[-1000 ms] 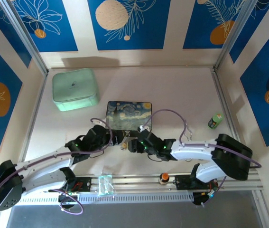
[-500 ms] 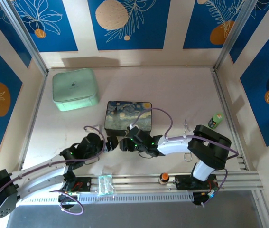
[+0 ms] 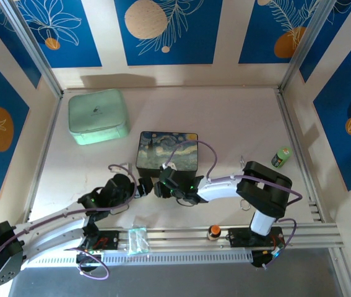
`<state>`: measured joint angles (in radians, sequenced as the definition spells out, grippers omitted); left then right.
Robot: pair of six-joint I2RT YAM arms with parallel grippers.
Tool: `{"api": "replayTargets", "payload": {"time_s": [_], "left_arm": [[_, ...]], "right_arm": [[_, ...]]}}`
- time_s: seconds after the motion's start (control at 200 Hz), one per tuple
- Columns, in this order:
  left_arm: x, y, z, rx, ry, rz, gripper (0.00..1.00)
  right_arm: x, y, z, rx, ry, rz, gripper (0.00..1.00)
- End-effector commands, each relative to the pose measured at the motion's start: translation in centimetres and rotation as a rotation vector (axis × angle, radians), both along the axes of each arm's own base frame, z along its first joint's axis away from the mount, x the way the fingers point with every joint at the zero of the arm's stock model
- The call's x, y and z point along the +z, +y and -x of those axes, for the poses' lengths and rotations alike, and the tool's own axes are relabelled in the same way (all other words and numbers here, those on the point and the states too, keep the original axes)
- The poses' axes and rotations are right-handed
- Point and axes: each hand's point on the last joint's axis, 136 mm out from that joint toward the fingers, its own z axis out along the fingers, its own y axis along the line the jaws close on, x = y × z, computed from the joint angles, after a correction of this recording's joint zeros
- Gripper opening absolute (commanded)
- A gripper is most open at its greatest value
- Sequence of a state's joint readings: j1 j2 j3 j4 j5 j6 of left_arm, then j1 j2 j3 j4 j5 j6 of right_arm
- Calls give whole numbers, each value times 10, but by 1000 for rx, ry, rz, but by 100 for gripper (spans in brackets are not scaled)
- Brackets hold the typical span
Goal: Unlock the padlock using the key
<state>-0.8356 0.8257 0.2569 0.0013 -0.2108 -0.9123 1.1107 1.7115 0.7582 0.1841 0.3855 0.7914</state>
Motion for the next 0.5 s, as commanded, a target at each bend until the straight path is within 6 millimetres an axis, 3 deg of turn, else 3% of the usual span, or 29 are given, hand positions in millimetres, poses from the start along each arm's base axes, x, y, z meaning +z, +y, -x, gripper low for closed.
{"api": "replayTargets", "payload": {"time_s": [0.0,0.26,0.495], "left_arm": [[-1,5,-3,32,-9,8,89],[1,7,-6,39,-19,1,89],[22,10,-21,62,-86,-24,89]], "right_arm": [[-23,-15,12,5,43,85,36],[-21,-21,12,-28,68,0,27],[-24,-29,13,-60,102,-80,22]]}}
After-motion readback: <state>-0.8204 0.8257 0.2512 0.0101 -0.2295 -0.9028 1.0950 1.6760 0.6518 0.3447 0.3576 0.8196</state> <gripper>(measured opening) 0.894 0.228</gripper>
